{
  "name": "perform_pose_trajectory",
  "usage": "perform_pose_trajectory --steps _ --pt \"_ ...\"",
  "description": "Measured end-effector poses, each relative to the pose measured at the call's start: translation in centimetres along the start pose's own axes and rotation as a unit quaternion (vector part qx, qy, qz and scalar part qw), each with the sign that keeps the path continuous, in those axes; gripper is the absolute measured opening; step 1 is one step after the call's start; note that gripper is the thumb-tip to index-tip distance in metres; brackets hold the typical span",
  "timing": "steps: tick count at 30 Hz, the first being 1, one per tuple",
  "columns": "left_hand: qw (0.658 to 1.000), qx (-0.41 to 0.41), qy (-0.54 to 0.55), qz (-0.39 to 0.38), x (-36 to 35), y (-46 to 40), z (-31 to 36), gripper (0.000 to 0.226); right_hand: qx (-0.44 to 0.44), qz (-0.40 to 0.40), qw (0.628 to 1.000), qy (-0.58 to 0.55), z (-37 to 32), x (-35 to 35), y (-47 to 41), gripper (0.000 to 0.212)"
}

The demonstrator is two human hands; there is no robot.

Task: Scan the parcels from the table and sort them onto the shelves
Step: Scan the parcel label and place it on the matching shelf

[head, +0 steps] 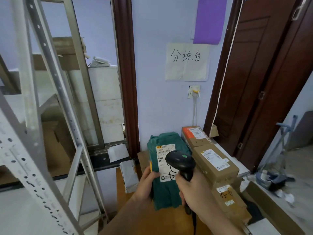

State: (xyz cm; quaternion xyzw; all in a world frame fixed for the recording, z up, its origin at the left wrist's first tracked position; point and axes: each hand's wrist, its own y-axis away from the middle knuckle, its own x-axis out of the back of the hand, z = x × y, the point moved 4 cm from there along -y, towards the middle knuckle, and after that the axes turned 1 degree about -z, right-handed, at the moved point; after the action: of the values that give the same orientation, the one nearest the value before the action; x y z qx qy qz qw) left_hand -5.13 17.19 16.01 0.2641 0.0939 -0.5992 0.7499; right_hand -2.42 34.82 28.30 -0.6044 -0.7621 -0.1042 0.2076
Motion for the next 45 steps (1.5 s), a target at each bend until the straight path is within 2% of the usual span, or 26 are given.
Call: perform_pose_trajectory --steps 10,14,16,18,23,28,32,36,40,43,45 --pt "1.000 0.002 0.003 -0.010 1.6 3.8 0.3 0.042 -0.051 -0.007 0.999 -0.005 -2.8 -1.3 3.5 0.012" --pt "1.000 -0.002 0.008 -0.018 2.4 5.5 -0.2 0.047 -0.078 -0.015 0.997 -0.017 -3.7 -1.8 5.5 0.014" --pt "1.000 -0.005 0.009 -0.019 2.6 6.4 -0.5 0.057 -0.088 -0.010 0.996 -0.022 -3.9 -2.0 6.4 0.017" --pt "1.000 -0.004 0.009 -0.028 2.8 7.4 -0.9 0.064 -0.089 -0.007 0.996 -0.026 -4.1 -2.0 7.3 0.016" --pt "1.000 -0.011 0.013 -0.025 3.7 9.5 -1.5 0.059 -0.067 -0.026 0.997 -0.032 -4.7 -1.8 9.2 0.012" --pt "0.999 -0.030 0.022 0.007 4.0 12.2 -1.5 0.048 -0.032 -0.084 0.996 -0.010 -5.4 -1.7 11.1 0.009" --pt "0.997 -0.051 0.030 0.052 4.3 14.6 -1.7 0.047 -0.012 -0.155 0.988 0.006 -5.0 -1.7 12.7 0.016" --pt "0.990 -0.104 0.038 0.087 5.7 18.0 -0.9 0.061 0.017 -0.223 0.974 0.014 -5.1 -2.6 13.9 0.019" --pt "0.975 -0.155 0.063 0.148 9.2 23.0 0.3 0.060 0.032 -0.273 0.961 -0.007 -6.5 -5.3 15.3 0.013" --pt "0.958 -0.178 0.113 0.197 12.0 27.5 2.0 0.043 0.067 -0.303 0.951 0.005 -8.1 -8.5 16.7 0.009" --pt "0.949 -0.201 0.126 0.210 13.9 30.5 3.5 0.042 0.089 -0.332 0.939 0.008 -9.7 -10.9 17.7 0.009"
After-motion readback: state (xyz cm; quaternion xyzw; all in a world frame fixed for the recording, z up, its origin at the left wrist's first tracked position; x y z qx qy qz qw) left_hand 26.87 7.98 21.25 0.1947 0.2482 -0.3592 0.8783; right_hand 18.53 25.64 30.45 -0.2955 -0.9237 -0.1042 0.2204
